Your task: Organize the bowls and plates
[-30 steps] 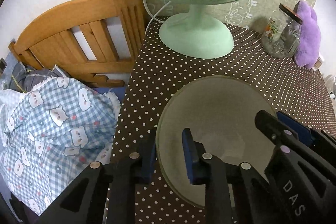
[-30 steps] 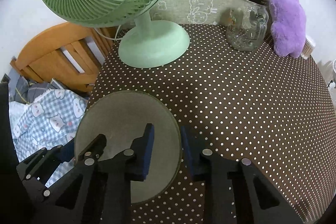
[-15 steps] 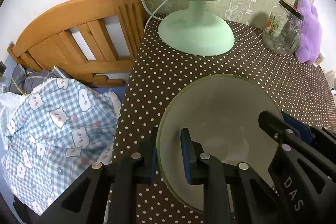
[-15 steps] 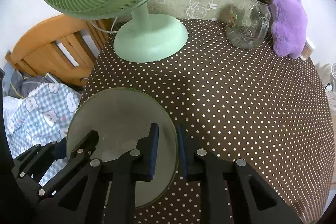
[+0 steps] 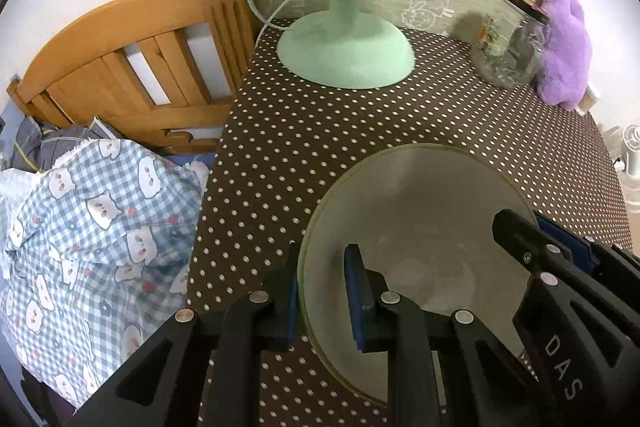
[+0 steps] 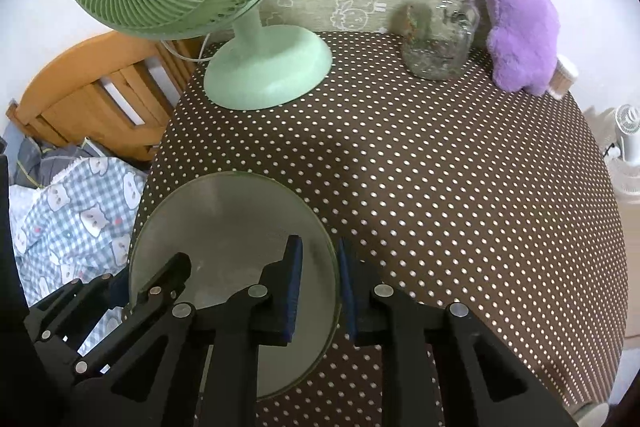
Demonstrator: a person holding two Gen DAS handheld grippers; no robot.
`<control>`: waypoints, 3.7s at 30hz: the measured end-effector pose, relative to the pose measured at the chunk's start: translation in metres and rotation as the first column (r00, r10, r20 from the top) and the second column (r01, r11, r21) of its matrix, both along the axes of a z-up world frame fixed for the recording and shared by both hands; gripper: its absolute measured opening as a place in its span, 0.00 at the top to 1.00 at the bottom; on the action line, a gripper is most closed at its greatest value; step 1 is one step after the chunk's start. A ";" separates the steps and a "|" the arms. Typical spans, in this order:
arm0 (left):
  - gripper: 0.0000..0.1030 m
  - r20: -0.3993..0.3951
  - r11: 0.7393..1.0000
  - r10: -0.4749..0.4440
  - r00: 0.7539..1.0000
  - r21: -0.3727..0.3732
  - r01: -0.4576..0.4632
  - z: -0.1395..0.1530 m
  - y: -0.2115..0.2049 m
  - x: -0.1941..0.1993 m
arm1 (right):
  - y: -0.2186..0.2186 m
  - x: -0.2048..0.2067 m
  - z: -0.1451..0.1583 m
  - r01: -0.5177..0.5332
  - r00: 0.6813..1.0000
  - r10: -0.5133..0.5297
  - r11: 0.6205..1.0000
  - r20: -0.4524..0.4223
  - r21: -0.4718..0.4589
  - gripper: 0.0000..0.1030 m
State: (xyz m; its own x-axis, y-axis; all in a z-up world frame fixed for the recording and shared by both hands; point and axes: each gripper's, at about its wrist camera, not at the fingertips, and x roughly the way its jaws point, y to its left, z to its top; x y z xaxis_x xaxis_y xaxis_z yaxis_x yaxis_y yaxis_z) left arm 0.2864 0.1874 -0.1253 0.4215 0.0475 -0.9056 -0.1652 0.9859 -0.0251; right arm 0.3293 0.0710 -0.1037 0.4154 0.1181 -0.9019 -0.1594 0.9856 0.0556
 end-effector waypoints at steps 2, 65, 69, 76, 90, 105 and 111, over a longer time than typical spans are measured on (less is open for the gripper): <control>0.83 -0.001 1.000 -0.004 1.000 -0.001 0.004 0.003 -0.005 -0.002 | -0.005 -0.003 0.003 0.008 1.000 -0.008 1.000 0.000 0.001 0.79; 0.83 0.081 1.000 0.001 0.997 -0.023 0.001 0.079 -0.240 -0.136 | -0.259 -0.152 0.094 0.021 0.996 -0.023 0.999 0.087 0.031 0.79; 0.83 0.078 1.000 -0.009 0.997 -0.025 0.011 0.077 -0.253 -0.142 | -0.271 -0.157 0.093 0.025 0.996 -0.028 0.999 0.082 0.028 0.79; 0.83 0.052 0.999 -0.022 0.998 -0.033 0.024 0.068 -0.268 -0.148 | -0.289 -0.166 0.083 0.037 0.998 -0.038 0.999 0.055 0.025 0.79; 0.83 -0.017 1.000 -0.027 0.999 -0.006 0.027 0.042 -0.283 -0.155 | -0.302 -0.176 0.053 0.045 0.999 -0.045 0.999 -0.019 0.025 0.79; 0.83 -0.032 1.000 -0.017 0.999 0.012 0.017 0.028 -0.287 -0.153 | -0.303 -0.177 0.040 0.049 0.998 -0.048 0.998 -0.028 0.038 0.79; 0.83 -0.034 1.000 -0.014 0.999 0.006 0.014 0.022 -0.287 -0.152 | -0.301 -0.176 0.037 0.047 0.999 -0.046 0.998 -0.016 0.031 0.79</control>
